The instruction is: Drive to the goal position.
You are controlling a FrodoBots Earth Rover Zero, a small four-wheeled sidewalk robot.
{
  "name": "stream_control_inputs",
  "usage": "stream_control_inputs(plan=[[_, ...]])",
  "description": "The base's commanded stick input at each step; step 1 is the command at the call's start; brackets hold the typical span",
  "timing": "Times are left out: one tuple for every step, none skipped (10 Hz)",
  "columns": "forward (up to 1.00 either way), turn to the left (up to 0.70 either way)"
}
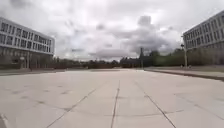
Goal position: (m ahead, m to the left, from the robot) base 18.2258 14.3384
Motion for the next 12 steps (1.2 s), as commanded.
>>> stream_control_inputs(plan=[[0.7, 0.0], [0.7, 0.0], [0.7, 0.0], [0.7, 0.0], [0.7, 0.0], [0.7, 0.0], [0.7, 0.0], [0.7, 0.0], [0.7, 0.0], [0.7, 0.0], [0.7, 0.0], [0.7, 0.0]])
